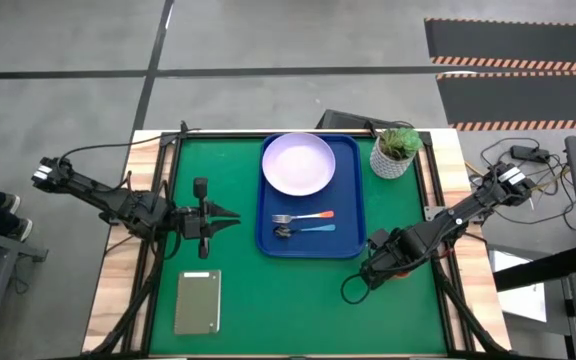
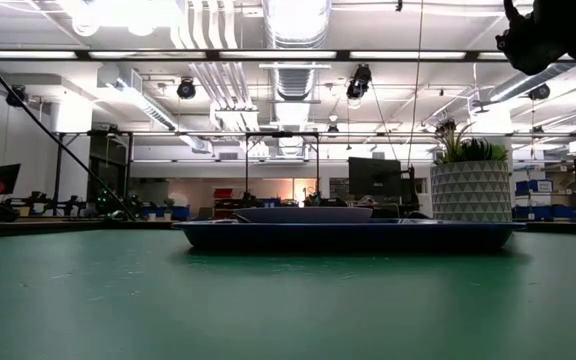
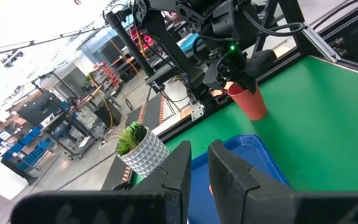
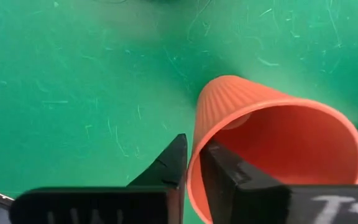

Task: Pick and place plate/cup/fork/spoon on tray
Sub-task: Put the orange cup on the blue serving tray to the top left of the orange fork

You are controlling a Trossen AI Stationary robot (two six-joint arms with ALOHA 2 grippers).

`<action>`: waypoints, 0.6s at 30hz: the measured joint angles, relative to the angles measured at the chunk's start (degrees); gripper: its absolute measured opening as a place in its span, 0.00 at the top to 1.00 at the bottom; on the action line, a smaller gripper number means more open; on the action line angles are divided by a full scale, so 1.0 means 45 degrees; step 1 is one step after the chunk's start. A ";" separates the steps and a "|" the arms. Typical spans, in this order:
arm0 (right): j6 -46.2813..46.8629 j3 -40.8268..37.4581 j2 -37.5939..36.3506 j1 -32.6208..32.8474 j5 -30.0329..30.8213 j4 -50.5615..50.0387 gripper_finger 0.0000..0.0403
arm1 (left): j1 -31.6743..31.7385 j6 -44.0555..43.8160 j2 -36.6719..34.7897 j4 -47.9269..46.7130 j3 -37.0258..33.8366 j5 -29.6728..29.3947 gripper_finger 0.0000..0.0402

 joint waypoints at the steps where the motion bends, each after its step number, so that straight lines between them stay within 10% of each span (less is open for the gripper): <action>1: 0.0000 0.0000 0.0000 0.0000 -0.0007 0.0003 0.93 | 0.0002 0.0000 0.0000 0.0000 0.0000 -0.0005 0.91; 18: -0.0389 0.0531 0.0005 0.0000 -0.0002 -0.0056 0.98 | 0.0000 0.0005 0.0000 0.0000 0.0000 -0.0003 0.91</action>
